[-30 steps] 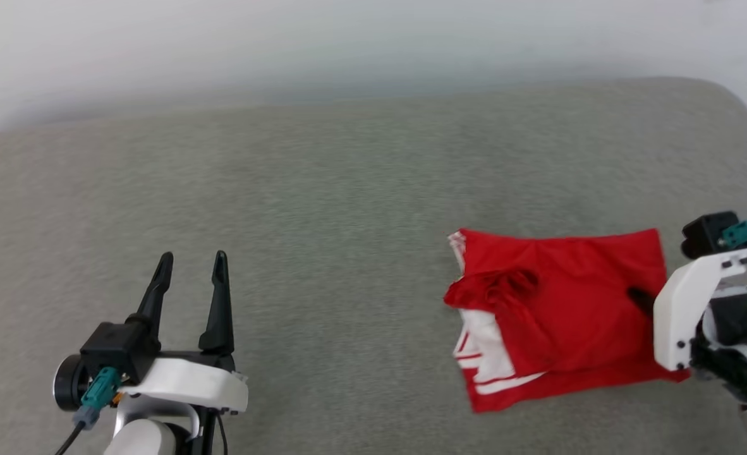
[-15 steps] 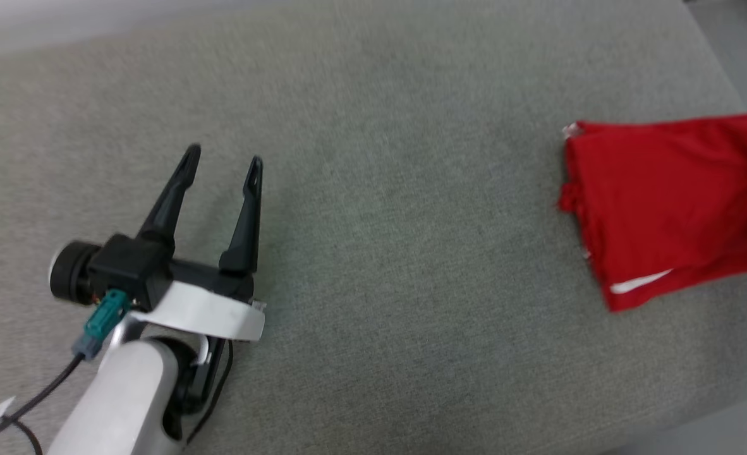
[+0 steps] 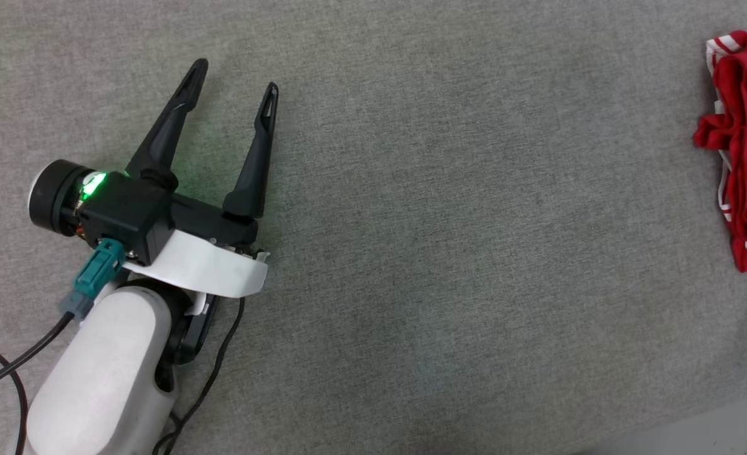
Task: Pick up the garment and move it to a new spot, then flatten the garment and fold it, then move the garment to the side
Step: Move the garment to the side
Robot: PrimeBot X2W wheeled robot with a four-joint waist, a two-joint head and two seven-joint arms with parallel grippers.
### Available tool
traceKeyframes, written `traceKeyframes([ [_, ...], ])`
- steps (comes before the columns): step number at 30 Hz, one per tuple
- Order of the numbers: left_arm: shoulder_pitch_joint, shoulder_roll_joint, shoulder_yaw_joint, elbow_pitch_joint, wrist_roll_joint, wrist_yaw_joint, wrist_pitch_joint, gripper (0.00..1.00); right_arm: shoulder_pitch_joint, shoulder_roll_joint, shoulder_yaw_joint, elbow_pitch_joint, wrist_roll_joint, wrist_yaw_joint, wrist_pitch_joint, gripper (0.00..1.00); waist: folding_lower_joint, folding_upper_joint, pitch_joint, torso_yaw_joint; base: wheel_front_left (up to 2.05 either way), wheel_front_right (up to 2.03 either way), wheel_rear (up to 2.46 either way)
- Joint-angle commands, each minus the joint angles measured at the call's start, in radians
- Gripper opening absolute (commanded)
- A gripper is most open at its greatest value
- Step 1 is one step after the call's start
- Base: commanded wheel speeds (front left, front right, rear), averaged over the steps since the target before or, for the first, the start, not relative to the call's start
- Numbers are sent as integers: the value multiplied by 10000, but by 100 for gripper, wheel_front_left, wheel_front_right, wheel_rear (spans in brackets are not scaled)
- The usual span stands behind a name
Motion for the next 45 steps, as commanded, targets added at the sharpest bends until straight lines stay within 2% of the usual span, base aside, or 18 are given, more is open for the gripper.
traceKeyframes([
  [1,-6,-13,-21,78,-41,-14,-71,100,-178,-2,-104,124,-122,-13,-214,100,-2,0,-99,-13,0,0,0],
  [8,323,-106,-20,523,-228,20,-363,100,176,-197,-331,23,-588,-13,-743,100,-2,0,-884,-94,0,0,0],
  [18,1721,-556,172,1403,-795,372,-964,100,1806,-2,440,-1700,-159,-12,-1344,100,-2,0,-3227,133,0,0,0],
  [26,2932,-822,312,1714,-1150,693,-1123,100,4062,1310,946,-3831,307,-12,-1470,100,-2,0,-4667,835,0,0,0],
  [33,3728,-966,552,2026,-1394,947,-1211,100,5566,2452,1773,-5080,487,-12,-1726,100,-2,0,-5388,1542,0,0,0],
  [38,3966,-921,689,2268,-1312,1032,-1239,100,6210,2899,2191,-5918,200,-12,-2306,100,-2,0,-5647,1917,0,0,0],
  [45,4421,-986,730,2568,-1094,1071,-1282,100,7318,3375,2228,-6625,-145,-10,-2499,100,-2,0,-6158,1969,0,0,0],
])
